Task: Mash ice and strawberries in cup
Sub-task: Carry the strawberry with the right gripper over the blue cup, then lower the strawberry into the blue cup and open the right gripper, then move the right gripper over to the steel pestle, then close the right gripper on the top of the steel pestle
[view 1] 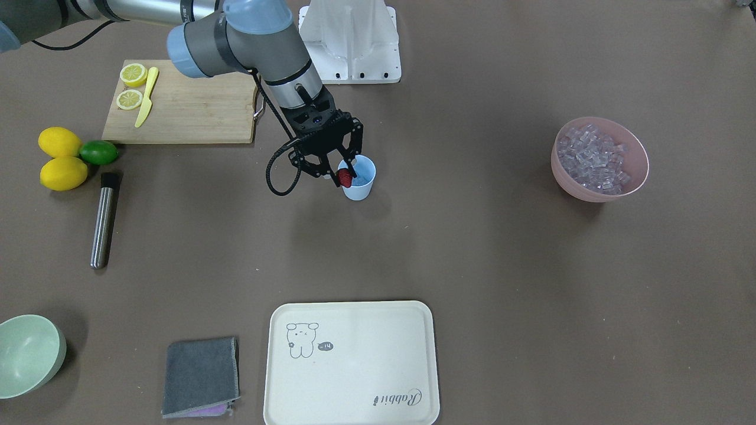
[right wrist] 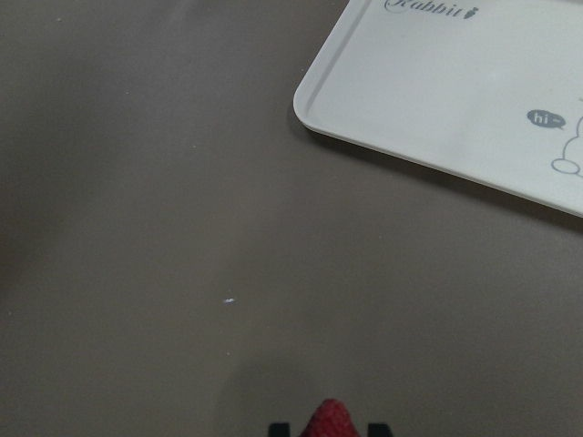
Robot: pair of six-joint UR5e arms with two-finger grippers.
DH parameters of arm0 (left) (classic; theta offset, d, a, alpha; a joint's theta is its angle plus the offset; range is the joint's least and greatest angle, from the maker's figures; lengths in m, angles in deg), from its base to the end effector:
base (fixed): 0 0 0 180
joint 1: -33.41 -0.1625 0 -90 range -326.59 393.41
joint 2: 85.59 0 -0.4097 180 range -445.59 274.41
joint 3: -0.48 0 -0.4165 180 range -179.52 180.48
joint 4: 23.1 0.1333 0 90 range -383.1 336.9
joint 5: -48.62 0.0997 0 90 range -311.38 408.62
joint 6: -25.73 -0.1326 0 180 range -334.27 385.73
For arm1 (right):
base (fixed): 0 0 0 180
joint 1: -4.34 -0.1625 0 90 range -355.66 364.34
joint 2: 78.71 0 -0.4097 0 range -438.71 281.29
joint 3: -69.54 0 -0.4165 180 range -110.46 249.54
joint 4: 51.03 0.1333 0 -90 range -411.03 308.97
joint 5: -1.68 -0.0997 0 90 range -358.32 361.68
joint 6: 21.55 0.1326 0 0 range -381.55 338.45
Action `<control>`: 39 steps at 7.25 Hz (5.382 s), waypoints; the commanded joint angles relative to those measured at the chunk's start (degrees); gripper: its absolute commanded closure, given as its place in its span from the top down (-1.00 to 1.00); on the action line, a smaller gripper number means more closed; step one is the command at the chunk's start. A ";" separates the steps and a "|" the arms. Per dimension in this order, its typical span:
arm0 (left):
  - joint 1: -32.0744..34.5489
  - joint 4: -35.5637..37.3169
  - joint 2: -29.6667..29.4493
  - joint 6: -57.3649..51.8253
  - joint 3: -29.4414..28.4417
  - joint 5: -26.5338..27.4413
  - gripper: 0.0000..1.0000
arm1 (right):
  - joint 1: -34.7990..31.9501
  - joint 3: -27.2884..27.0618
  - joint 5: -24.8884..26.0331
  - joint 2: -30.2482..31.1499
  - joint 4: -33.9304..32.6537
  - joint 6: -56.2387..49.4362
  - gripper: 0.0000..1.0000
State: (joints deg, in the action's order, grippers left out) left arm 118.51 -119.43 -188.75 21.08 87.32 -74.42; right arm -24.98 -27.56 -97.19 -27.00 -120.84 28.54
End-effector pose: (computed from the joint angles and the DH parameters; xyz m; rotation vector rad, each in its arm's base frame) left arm -0.0069 -0.6333 0.5678 0.2764 0.5746 0.2432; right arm -0.5611 -0.4445 0.1509 0.5371 -1.0209 -0.2525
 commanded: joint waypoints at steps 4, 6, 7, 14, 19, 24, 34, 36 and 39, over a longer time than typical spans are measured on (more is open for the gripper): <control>-0.03 -0.78 0.67 0.00 -0.09 0.00 0.95 | 2.42 1.65 0.25 0.32 2.31 0.00 -0.93; -0.03 -1.04 0.67 0.00 -0.36 0.00 0.95 | 2.95 1.56 0.25 0.50 2.31 0.00 0.55; -0.03 -2.52 0.76 0.08 -1.32 0.00 0.95 | 2.87 1.39 0.17 0.50 2.31 -0.43 0.97; -0.03 -4.74 -0.03 0.00 -2.56 0.00 0.95 | -13.36 0.77 -15.19 4.96 1.43 -4.81 0.99; 1.29 -4.12 -3.98 0.00 -6.86 0.00 0.95 | -25.94 0.51 -21.28 12.59 -7.01 -5.10 0.99; 0.59 -4.56 -6.53 -0.71 -6.42 -0.18 0.95 | -29.48 4.01 -20.40 24.58 -7.10 -10.27 0.99; 0.59 -8.16 -6.09 -1.67 -5.90 0.18 0.95 | -26.14 11.93 -25.50 23.44 -7.89 -10.46 0.99; 0.59 -8.16 -6.36 -1.67 -5.81 0.26 0.95 | -25.88 12.02 -25.50 23.44 -8.06 -10.37 0.98; 0.59 -8.25 -6.71 -1.67 -5.81 0.35 0.95 | -24.99 12.55 -25.32 23.44 -7.98 -10.37 0.43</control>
State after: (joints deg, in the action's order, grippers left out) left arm 119.10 -127.64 -195.28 19.40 81.51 -74.11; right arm -50.22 -15.20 -122.54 -3.62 -128.82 18.17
